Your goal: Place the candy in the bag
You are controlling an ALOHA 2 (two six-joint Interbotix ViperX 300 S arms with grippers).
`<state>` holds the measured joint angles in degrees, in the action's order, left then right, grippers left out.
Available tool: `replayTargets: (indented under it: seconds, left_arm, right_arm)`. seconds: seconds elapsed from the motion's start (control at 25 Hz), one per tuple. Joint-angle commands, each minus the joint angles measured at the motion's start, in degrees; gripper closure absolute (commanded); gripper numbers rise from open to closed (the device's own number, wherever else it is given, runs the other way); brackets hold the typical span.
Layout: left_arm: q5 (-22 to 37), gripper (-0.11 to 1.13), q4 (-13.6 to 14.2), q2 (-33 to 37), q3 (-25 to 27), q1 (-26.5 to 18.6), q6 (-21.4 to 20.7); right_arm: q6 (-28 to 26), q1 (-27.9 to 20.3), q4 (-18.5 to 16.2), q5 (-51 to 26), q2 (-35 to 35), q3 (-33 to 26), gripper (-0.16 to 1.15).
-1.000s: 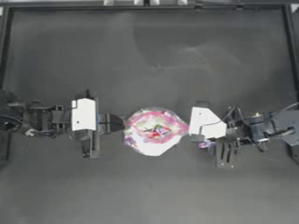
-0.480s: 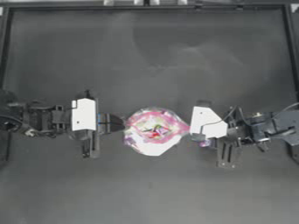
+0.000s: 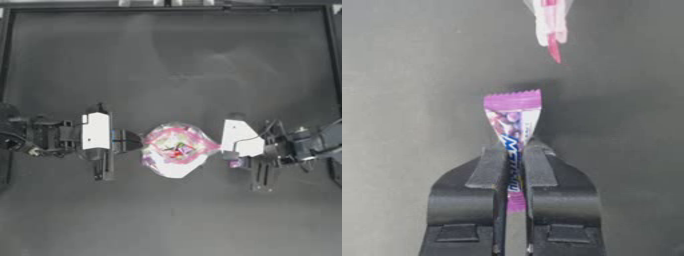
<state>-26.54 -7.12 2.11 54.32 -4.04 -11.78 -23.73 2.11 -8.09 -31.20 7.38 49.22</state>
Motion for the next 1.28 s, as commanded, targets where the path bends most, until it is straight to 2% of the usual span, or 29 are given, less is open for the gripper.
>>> replayTargets:
  seconds: [0.04, 0.36, 0.52, 0.8, 1.04, 1.28]
  left_arm:
    - [-0.2, 0.95, 0.0, 1.0, -0.7, 0.0, 0.1]
    - [-0.2, 0.95, 0.0, 1.0, -0.8, 0.0, 0.0]
    - [-0.2, 0.95, 0.0, 1.0, -1.0, 0.0, 0.0]
    - [-0.2, 0.95, 0.0, 1.0, -1.1, 0.3, 0.0]
    - [-0.3, 0.95, 0.0, 1.0, -1.1, 0.3, -0.1]
    - [-0.2, 0.95, 0.0, 1.0, -1.1, 0.4, -0.1]
  right_arm:
    - [0.0, 0.1, -0.1, -2.3, 3.5, -1.0, 0.63]
    - [0.2, 0.0, -1.5, -6.9, 11.2, -3.1, 0.63]
    - [0.4, -0.3, -3.7, -9.8, 13.6, -5.4, 0.63]
    - [0.8, -0.4, -8.9, -12.0, 13.5, -11.2, 0.63]
    - [0.8, -1.1, -12.0, -6.9, 10.4, -15.5, 0.63]
    - [1.5, -2.5, -12.2, 1.8, 3.1, -18.6, 0.63]
